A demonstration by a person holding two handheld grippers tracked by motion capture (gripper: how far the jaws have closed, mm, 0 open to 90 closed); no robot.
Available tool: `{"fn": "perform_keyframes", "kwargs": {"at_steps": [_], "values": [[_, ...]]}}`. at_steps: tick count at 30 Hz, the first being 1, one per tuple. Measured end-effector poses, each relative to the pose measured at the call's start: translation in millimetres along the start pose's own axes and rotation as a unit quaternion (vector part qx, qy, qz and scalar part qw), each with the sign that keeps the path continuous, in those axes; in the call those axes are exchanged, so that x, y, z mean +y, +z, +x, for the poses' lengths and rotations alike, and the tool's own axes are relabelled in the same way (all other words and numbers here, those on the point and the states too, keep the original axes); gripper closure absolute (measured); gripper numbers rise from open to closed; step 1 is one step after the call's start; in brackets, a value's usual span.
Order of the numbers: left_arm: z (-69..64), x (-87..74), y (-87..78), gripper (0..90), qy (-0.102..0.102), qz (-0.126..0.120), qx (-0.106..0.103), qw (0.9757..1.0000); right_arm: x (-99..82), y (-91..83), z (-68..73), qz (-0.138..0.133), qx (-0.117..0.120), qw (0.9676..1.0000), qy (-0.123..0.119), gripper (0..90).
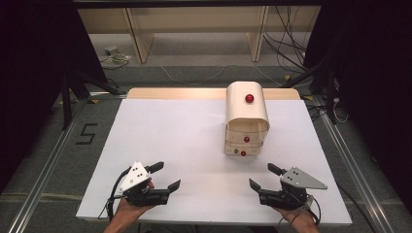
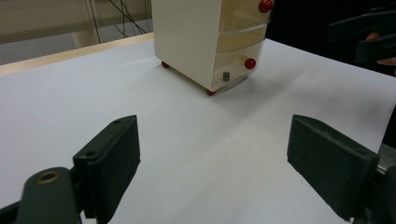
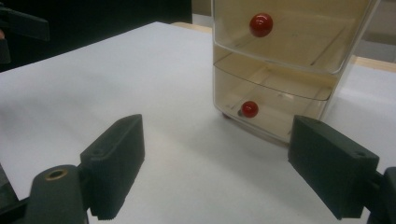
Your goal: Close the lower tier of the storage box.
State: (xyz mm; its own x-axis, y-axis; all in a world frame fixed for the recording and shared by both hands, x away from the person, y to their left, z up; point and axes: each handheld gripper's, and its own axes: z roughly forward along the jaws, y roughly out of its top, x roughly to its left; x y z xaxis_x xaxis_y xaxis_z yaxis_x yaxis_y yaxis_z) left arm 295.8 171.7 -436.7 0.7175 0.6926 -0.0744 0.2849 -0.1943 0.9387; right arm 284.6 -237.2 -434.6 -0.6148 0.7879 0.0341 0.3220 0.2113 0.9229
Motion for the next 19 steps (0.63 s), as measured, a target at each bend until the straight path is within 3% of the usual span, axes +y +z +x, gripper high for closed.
{"fn": "perform_keyframes", "kwargs": {"at_steps": [19], "values": [[0.2, 0.0, 0.7, 17.0, 0.002, 0.001, 0.001, 1.0, 0.3, 0.5, -0.6, 0.0, -0.002, 1.0, 0.001, 19.5]]}}
